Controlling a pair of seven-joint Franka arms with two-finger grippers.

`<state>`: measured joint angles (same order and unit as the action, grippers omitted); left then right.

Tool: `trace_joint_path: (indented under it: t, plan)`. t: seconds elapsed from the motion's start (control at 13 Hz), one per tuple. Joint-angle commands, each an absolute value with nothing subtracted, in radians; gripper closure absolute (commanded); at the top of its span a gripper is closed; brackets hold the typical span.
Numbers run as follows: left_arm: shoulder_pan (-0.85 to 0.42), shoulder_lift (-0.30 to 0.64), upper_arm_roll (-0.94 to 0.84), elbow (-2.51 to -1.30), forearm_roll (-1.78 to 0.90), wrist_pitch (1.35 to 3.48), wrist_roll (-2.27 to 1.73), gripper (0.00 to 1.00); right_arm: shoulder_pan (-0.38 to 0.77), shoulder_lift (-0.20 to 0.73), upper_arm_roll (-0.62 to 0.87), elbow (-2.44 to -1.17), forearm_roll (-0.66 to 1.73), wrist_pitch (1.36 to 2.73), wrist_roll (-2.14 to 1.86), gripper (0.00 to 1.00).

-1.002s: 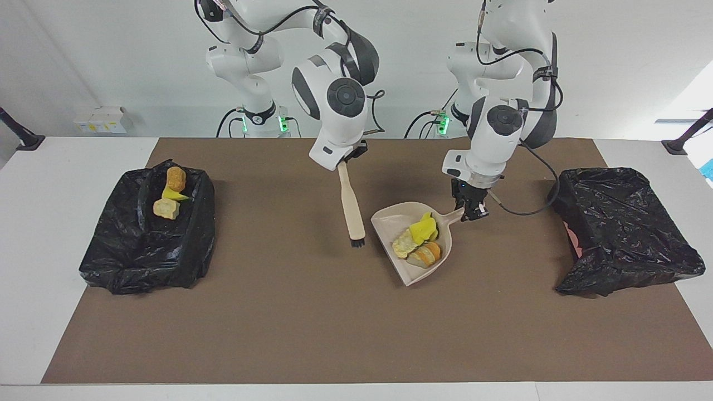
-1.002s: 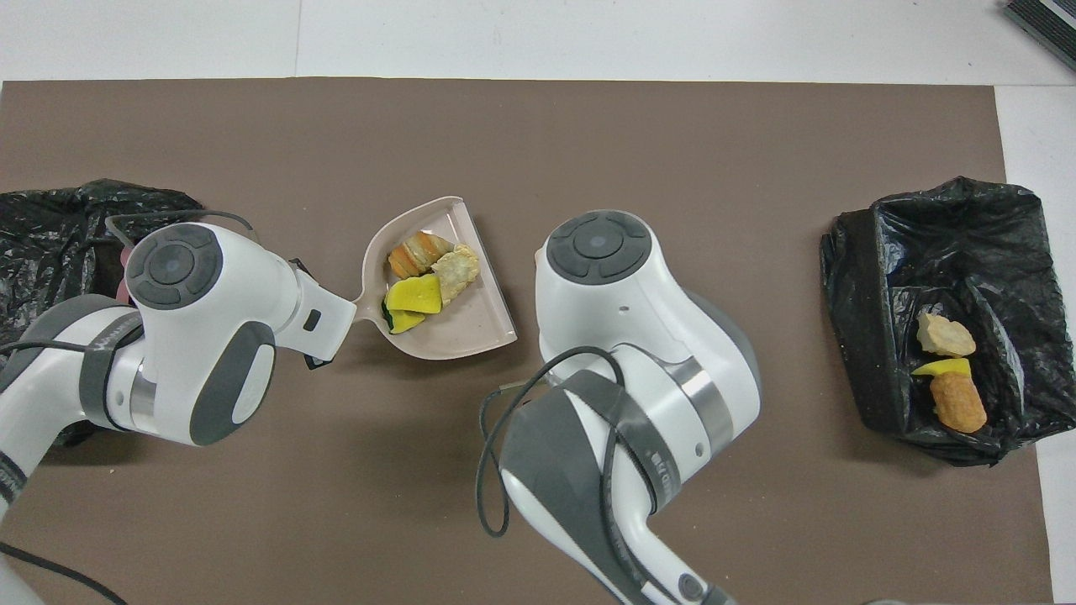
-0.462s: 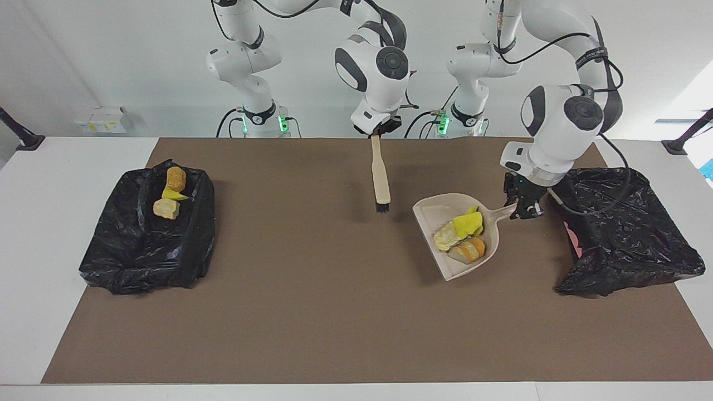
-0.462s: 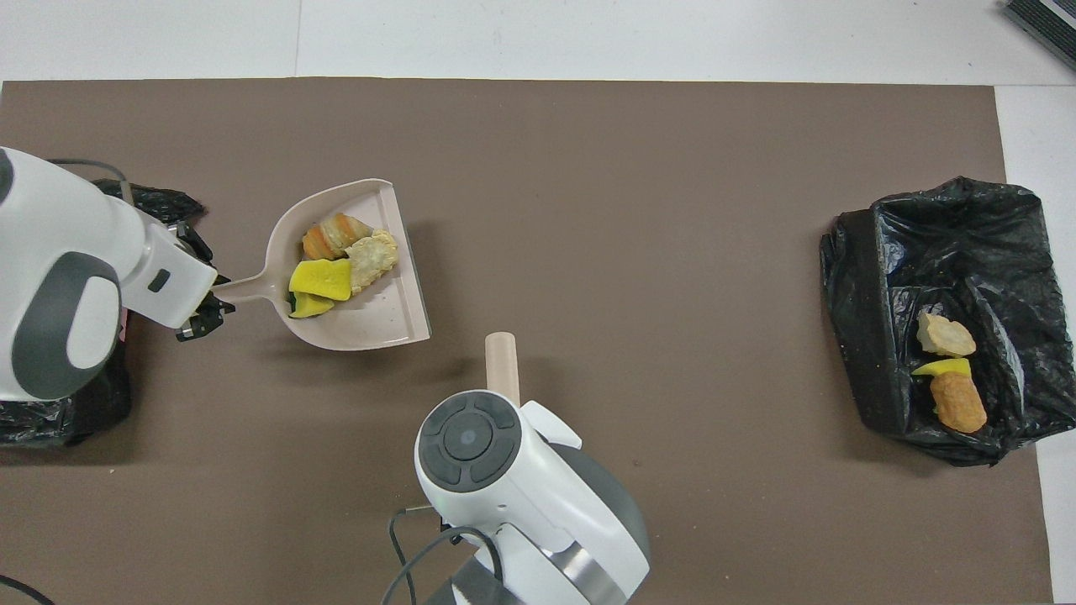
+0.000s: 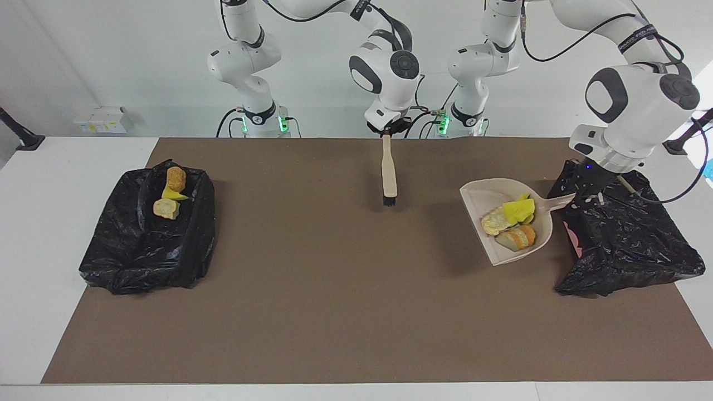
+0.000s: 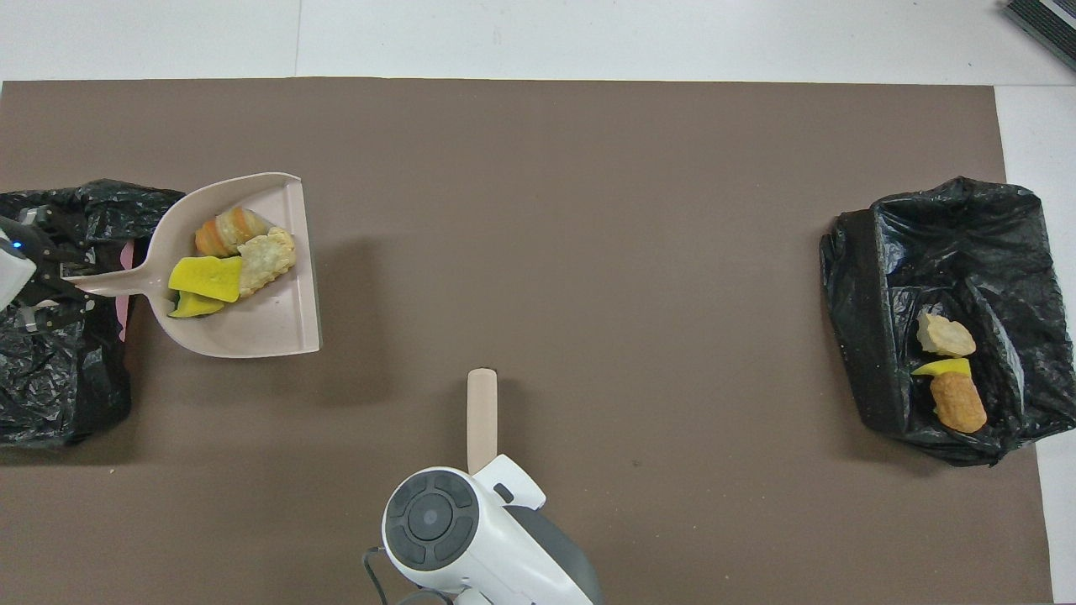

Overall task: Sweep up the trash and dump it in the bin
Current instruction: 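Tip the dustpan into the bag with the left gripper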

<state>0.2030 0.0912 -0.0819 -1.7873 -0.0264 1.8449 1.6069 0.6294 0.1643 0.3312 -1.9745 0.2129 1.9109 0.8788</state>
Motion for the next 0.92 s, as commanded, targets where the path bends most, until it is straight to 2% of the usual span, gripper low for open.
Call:
trace_joint_path:
  t: [0.0,0.39,0.54,0.85]
  plan:
    - [0.283,0.133,-0.094,-1.692,-0.038,1.778,1.721,1.0,0.65,0.155,0.328,-2.031,0.235,1.978,0.897,1.0]
    - [0.484,0.159,-0.094,-1.638,0.041,1.784,1.928,1.0,0.658,0.097,0.328,-2.137,0.239,1.976,0.923,1.0]
    - [0.552,0.196,-0.094,-1.548,0.083,1.773,2.002,1.0,0.658,0.097,0.328,-2.137,0.238,1.933,0.913,1.0]
    - [0.595,0.227,-0.091,-1.502,0.237,1.863,2.008,1.0,0.657,0.083,0.328,-2.161,0.238,1.928,0.899,1.0]
